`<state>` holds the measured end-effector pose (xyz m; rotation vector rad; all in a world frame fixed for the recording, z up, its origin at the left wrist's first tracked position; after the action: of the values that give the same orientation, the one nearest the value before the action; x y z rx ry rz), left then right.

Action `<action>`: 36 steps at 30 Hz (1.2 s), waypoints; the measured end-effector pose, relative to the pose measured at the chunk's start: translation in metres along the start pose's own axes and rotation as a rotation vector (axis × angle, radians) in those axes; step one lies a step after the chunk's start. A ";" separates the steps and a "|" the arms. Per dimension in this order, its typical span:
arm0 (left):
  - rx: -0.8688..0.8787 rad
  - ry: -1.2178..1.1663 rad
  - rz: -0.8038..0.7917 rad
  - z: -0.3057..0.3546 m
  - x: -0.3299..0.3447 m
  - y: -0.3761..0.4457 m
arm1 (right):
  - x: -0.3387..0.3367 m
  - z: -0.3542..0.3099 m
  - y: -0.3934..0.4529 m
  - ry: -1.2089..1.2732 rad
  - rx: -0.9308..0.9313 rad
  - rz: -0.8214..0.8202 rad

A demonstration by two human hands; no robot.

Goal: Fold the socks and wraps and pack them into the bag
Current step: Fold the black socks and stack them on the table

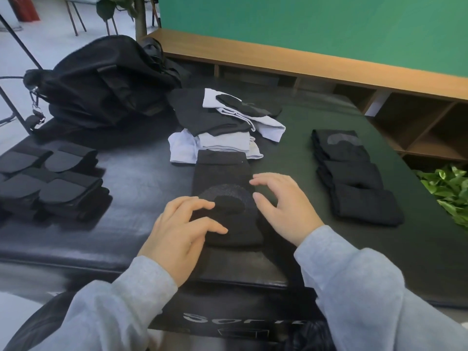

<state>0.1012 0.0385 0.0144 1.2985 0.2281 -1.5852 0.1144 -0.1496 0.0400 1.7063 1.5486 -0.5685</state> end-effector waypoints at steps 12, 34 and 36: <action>-0.134 -0.056 0.072 -0.004 -0.002 -0.001 | -0.001 0.008 -0.025 -0.329 -0.180 0.138; -0.113 0.229 -0.078 0.004 0.006 -0.001 | 0.003 -0.009 -0.032 -0.171 -0.376 0.128; -0.048 0.213 -0.068 0.008 0.004 -0.002 | -0.001 -0.006 -0.030 -0.164 -0.318 0.154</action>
<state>0.0953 0.0318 0.0135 1.4350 0.4450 -1.4882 0.0839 -0.1456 0.0375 1.4811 1.3013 -0.3517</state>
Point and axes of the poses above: each hand's wrist, its own y-axis towards the middle knuckle, its own x-axis out of the palm, z = x × y, the point moved 7 cm from there along y, towards the middle knuckle, and after that the axes turned 6 degrees about y, right-handed, at the moved point
